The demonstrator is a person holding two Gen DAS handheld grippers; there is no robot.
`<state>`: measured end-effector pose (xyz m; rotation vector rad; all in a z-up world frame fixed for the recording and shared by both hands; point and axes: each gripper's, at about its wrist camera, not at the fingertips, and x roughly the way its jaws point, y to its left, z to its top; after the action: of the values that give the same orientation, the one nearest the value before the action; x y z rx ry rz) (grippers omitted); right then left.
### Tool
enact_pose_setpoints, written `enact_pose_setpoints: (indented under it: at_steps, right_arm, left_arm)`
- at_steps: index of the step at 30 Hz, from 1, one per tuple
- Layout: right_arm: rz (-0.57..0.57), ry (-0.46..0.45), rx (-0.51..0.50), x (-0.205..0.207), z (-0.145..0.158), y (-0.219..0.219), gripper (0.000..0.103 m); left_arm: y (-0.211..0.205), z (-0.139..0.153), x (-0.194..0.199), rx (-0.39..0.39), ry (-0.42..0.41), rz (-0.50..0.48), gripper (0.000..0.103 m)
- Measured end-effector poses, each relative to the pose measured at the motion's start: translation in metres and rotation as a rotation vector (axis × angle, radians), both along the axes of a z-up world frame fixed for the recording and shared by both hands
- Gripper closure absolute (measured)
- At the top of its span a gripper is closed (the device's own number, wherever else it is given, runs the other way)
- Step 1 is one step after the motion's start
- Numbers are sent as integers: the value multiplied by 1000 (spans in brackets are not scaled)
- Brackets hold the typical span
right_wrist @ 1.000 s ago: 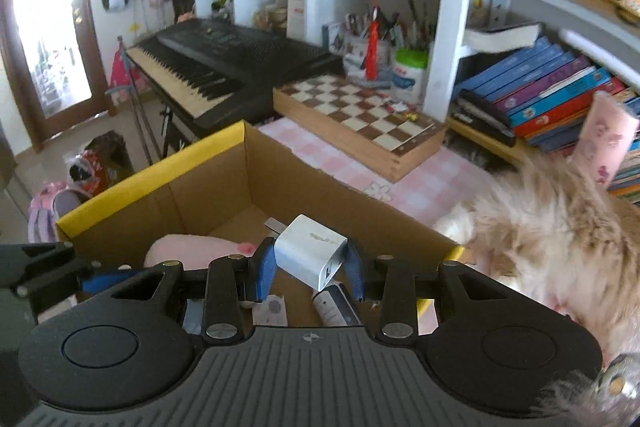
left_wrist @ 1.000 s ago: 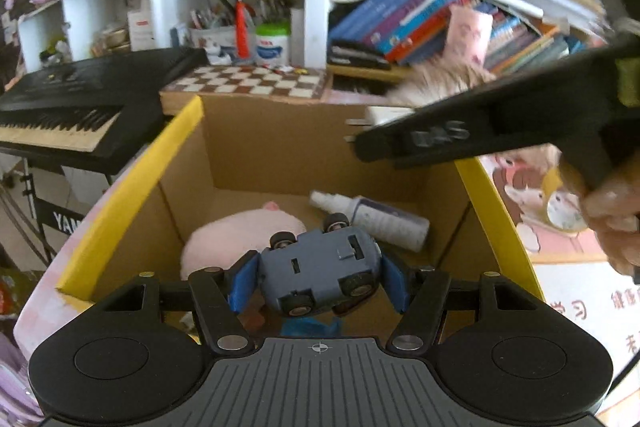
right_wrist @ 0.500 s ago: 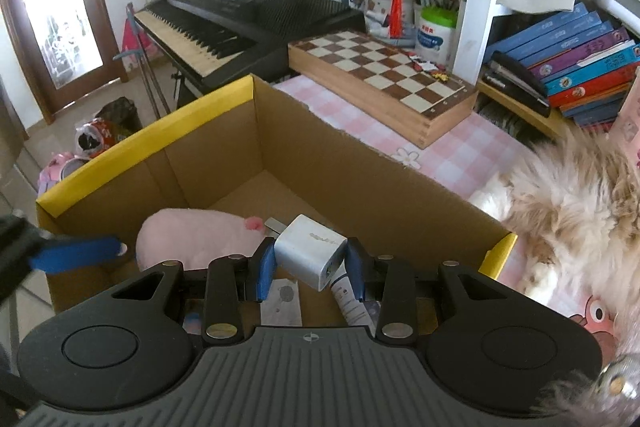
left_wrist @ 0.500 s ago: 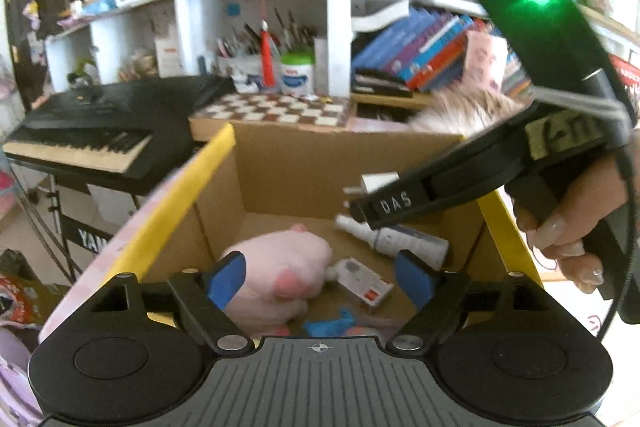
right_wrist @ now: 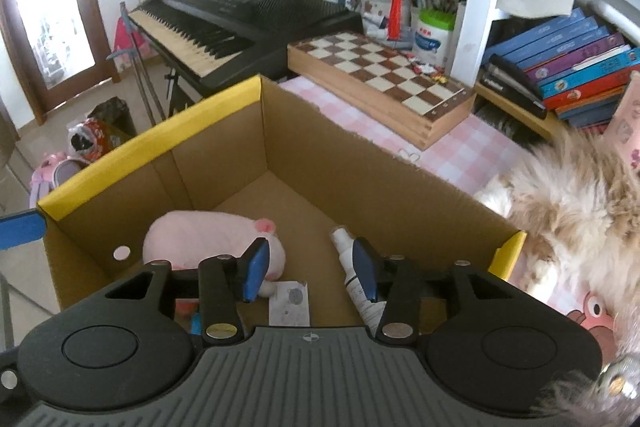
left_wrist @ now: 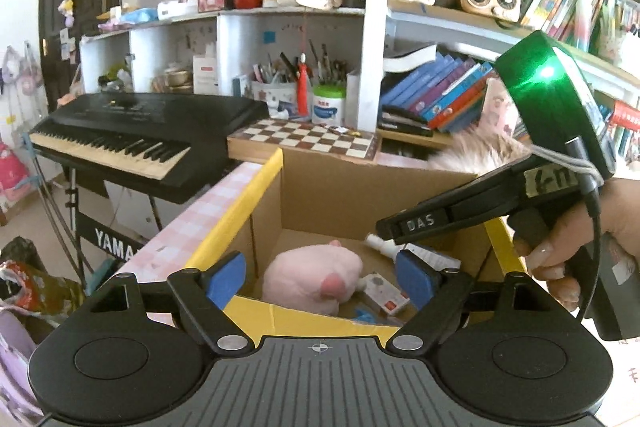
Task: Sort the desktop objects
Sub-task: 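Lower the car into the box with the left tool while the right tool drops the charger in, then raise both open tools out of the yellow box and pull back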
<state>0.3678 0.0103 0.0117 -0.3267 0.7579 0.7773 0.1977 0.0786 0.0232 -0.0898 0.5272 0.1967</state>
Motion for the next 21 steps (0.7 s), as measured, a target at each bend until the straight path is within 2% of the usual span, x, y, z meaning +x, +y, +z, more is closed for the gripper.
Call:
enact_pose_setpoints:
  at_steps: [9,14,21]
  right_arm:
    - [-78,-68,65,-32,27,-24,57]
    - [-145,-116,107,-54,41,-45,55]
    - [-246,-165,146,-90,55,-72,54]
  left_arm:
    - [7,9,-20,-10,-26,-15,18]
    - [12,18,-35,-26,-47,-17,14]
    - [21,28,-56,-25,-74,-32,13]
